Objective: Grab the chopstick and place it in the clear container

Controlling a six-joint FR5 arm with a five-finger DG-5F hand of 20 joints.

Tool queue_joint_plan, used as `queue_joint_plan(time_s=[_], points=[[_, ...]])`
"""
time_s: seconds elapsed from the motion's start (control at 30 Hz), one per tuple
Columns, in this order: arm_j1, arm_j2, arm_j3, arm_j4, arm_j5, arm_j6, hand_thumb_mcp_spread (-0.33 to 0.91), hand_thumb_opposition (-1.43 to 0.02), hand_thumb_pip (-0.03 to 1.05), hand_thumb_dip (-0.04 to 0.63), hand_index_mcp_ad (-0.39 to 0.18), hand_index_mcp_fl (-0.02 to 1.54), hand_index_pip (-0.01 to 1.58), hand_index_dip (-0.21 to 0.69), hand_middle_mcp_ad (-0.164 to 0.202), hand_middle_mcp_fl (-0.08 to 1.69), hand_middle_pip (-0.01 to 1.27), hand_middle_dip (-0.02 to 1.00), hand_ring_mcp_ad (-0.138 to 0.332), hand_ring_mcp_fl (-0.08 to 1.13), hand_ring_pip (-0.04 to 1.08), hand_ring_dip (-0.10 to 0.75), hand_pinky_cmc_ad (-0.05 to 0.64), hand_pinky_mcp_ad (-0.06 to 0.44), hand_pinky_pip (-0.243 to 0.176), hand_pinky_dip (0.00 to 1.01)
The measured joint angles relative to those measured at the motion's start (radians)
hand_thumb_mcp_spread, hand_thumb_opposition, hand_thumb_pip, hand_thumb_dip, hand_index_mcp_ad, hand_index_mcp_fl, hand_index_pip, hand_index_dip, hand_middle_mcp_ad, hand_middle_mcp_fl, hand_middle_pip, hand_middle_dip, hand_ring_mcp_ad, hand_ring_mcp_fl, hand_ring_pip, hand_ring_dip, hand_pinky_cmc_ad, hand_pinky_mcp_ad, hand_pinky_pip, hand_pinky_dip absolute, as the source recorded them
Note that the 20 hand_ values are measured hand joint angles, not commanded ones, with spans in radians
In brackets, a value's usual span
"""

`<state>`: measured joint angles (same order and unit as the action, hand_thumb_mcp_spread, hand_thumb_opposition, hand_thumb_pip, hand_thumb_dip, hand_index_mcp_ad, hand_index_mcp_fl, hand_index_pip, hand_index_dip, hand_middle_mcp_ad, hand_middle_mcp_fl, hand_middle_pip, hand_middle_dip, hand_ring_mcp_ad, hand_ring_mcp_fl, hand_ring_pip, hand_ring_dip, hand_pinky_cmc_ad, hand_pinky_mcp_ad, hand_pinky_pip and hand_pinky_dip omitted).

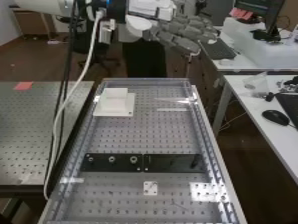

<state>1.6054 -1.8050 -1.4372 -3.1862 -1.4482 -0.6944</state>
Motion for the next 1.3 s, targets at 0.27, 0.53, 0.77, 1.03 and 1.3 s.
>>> queue_joint_plan(time_s=[0.27, 0.53, 0.77, 1.03, 1.3], points=[[0.026, -0.015, 0.036, -0.004, 0.102, -0.003, 0.19, -0.7, 0.31, 0.0, -0.04, 0.02, 0.02, 0.087, 0.124, -0.06, 0.09, 0.07, 0.222, 0.01, 0.01, -0.033, 0.562, 0.298, -0.239, 0.13], [0.044, -0.081, 0.102, -0.015, 0.171, 0.026, 0.19, -0.7, 0.31, 0.0, -0.04, 0.02, 0.02, 0.087, 0.119, -0.06, 0.09, 0.07, 0.222, 0.01, 0.01, -0.033, 0.559, 0.298, -0.239, 0.13], [0.053, -0.124, 0.156, -0.034, 0.232, 0.034, 0.19, -0.7, 0.33, 0.0, -0.04, 0.02, 0.02, 0.087, 0.124, -0.06, 0.09, 0.07, 0.227, 0.01, 0.01, -0.033, 0.559, 0.298, -0.239, 0.13], [0.054, -0.141, 0.186, -0.04, 0.25, 0.036, 0.19, -0.7, 0.33, 0.0, -0.042, 0.02, 0.02, 0.087, 0.124, -0.06, 0.09, 0.07, 0.229, 0.01, 0.01, -0.033, 0.559, 0.297, -0.239, 0.13], [0.042, -0.159, 0.21, -0.038, 0.172, 0.036, 0.19, -0.71, 0.33, 0.0, -0.056, 0.02, 0.02, 0.087, 0.113, -0.06, 0.09, 0.07, 0.22, 0.01, 0.01, -0.033, 0.562, 0.297, -0.239, 0.13]])
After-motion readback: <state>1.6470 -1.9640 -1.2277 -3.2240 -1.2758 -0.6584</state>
